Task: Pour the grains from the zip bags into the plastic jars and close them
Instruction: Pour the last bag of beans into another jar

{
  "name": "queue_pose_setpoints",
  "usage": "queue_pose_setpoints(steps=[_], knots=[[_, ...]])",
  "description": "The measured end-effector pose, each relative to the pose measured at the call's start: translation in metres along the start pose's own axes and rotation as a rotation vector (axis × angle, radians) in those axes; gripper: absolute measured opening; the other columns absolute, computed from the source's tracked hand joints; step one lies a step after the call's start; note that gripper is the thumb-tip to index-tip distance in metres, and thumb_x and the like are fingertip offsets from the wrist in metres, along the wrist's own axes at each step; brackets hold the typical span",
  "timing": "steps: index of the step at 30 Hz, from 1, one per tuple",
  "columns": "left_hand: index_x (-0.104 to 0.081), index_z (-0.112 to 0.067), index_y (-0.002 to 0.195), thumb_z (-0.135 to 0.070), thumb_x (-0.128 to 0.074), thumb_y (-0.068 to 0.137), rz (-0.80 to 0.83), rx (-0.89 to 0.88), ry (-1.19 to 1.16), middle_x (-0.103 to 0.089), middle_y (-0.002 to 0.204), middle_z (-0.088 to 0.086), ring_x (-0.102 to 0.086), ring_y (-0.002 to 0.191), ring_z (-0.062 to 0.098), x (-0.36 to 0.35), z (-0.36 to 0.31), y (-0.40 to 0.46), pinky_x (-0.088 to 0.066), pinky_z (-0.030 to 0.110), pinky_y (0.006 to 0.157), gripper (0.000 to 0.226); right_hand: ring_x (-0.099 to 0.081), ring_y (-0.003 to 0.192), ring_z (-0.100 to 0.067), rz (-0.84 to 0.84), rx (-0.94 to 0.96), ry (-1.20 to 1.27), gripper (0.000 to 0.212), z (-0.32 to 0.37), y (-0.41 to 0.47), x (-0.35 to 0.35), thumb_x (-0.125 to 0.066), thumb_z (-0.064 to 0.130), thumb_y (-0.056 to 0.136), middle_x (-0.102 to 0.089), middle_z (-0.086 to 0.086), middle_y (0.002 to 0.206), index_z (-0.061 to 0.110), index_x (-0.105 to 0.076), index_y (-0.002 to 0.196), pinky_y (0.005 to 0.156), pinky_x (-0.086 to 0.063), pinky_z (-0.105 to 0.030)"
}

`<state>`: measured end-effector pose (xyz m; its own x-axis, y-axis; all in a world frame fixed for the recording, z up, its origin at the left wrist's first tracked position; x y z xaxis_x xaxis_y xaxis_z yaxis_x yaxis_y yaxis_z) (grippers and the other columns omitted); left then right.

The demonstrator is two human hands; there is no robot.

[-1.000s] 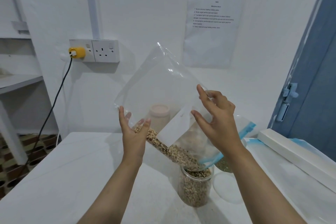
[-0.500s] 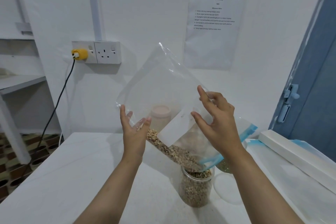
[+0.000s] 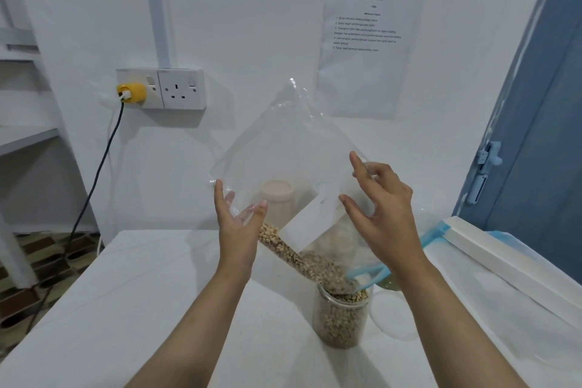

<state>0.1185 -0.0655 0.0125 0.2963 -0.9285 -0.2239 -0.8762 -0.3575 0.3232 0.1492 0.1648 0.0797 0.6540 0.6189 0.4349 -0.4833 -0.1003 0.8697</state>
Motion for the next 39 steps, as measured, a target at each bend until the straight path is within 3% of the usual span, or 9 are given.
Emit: queue_pose_setpoints(steps=[6, 9, 12, 17, 22, 26, 29, 33, 39], knots=[[-0.013, -0.052, 0.149, -0.024, -0.071, 0.089, 0.035, 0.008, -0.003, -0.033, 0.149, -0.009, -0.058, 0.11, -0.002, -0.0002, -0.002, 0.0014, -0.044, 0.035, 0.103, 0.088, -0.06, 0.105, -0.024, -0.019, -0.024, -0.023, 0.061, 0.0025, -0.0022, 0.0012, -0.066, 0.025, 0.088, -0.055, -0.005, 0.119, 0.022, -0.047, 0.146, 0.092, -0.031, -0.04], [-0.012, -0.051, 0.149, -0.026, -0.071, 0.089, 0.037, 0.01, -0.004, -0.033, 0.149, -0.01, -0.058, 0.109, -0.003, 0.0008, -0.0009, 0.0033, -0.043, 0.028, 0.097, 0.088, -0.062, 0.106, -0.027, -0.028, -0.017, -0.033, 0.061, 0.0048, -0.0035, 0.0005, -0.065, 0.024, 0.088, -0.055, -0.006, 0.118, 0.02, -0.046, 0.146, 0.093, -0.035, -0.046], [-0.012, -0.049, 0.15, -0.025, -0.071, 0.089, 0.038, 0.008, -0.016, -0.033, 0.148, -0.01, -0.058, 0.106, -0.007, 0.0003, -0.0002, 0.0054, -0.042, 0.018, 0.086, 0.088, -0.06, 0.106, -0.026, -0.031, -0.03, -0.048, 0.061, 0.007, -0.0041, 0.001, -0.064, 0.024, 0.089, -0.055, -0.007, 0.118, 0.02, -0.046, 0.146, 0.095, -0.031, -0.04], [-0.011, -0.048, 0.151, -0.024, -0.071, 0.089, 0.06, -0.017, -0.022, -0.032, 0.151, -0.01, -0.057, 0.11, -0.005, -0.0009, 0.0003, 0.0066, -0.044, 0.016, 0.083, 0.088, -0.062, 0.106, -0.03, -0.043, -0.025, -0.046, 0.06, 0.0082, -0.0029, 0.0037, -0.065, 0.023, 0.088, -0.055, -0.009, 0.115, 0.016, -0.048, 0.145, 0.093, -0.038, -0.051], [-0.014, -0.051, 0.147, -0.024, -0.071, 0.088, 0.081, -0.032, -0.043, -0.033, 0.149, -0.01, -0.058, 0.114, 0.0, -0.0018, -0.0045, 0.0066, -0.05, 0.043, 0.102, 0.087, -0.061, 0.106, -0.028, -0.04, -0.023, -0.027, 0.061, 0.0078, -0.0022, 0.0037, -0.065, 0.023, 0.089, -0.054, -0.006, 0.115, 0.017, -0.046, 0.146, 0.092, -0.043, -0.058], [-0.013, -0.051, 0.148, -0.027, -0.071, 0.087, 0.09, -0.035, -0.033, -0.034, 0.149, -0.011, -0.058, 0.114, 0.001, -0.0024, -0.0058, 0.0062, -0.048, 0.047, 0.104, 0.087, -0.06, 0.107, -0.027, -0.037, -0.029, -0.014, 0.062, 0.0065, -0.0033, 0.004, -0.064, 0.024, 0.09, -0.054, -0.006, 0.115, 0.017, -0.044, 0.147, 0.091, -0.043, -0.061], [-0.012, -0.052, 0.148, -0.028, -0.071, 0.086, 0.092, -0.044, -0.04, -0.033, 0.15, -0.01, -0.057, 0.112, -0.004, -0.0025, -0.0039, 0.0069, -0.05, 0.037, 0.1, 0.088, -0.06, 0.108, -0.027, -0.037, -0.039, -0.01, 0.061, 0.0062, -0.0038, 0.0039, -0.065, 0.023, 0.089, -0.055, -0.005, 0.115, 0.018, -0.045, 0.147, 0.092, -0.042, -0.06], [-0.011, -0.05, 0.15, -0.037, -0.071, 0.078, 0.115, -0.046, -0.062, -0.031, 0.152, -0.012, -0.057, 0.113, -0.004, -0.0024, -0.0005, 0.0075, -0.049, 0.01, 0.076, 0.094, -0.059, 0.107, -0.021, -0.039, -0.04, 0.033, 0.062, 0.0028, -0.0031, 0.0029, -0.067, 0.017, 0.089, -0.058, -0.001, 0.115, 0.018, -0.044, 0.147, 0.085, -0.047, -0.061], [-0.012, -0.052, 0.147, -0.034, -0.071, 0.076, 0.133, -0.082, -0.091, -0.026, 0.154, -0.012, -0.053, 0.125, 0.009, -0.0014, 0.0016, 0.0096, -0.048, 0.007, 0.082, 0.094, -0.059, 0.104, -0.02, -0.081, -0.04, 0.069, 0.063, 0.0007, -0.0013, -0.0022, -0.063, 0.016, 0.09, -0.059, 0.006, 0.113, 0.017, -0.04, 0.148, 0.079, -0.049, -0.061]])
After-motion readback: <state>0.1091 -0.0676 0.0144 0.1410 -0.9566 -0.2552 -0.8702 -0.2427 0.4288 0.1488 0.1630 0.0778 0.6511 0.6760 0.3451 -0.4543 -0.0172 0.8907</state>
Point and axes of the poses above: each hand's wrist, its own y-axis towards the middle knuckle, its own x-axis out of the back of the hand, z = x × y, the point moved 3 cm from there along y, towards the middle knuckle
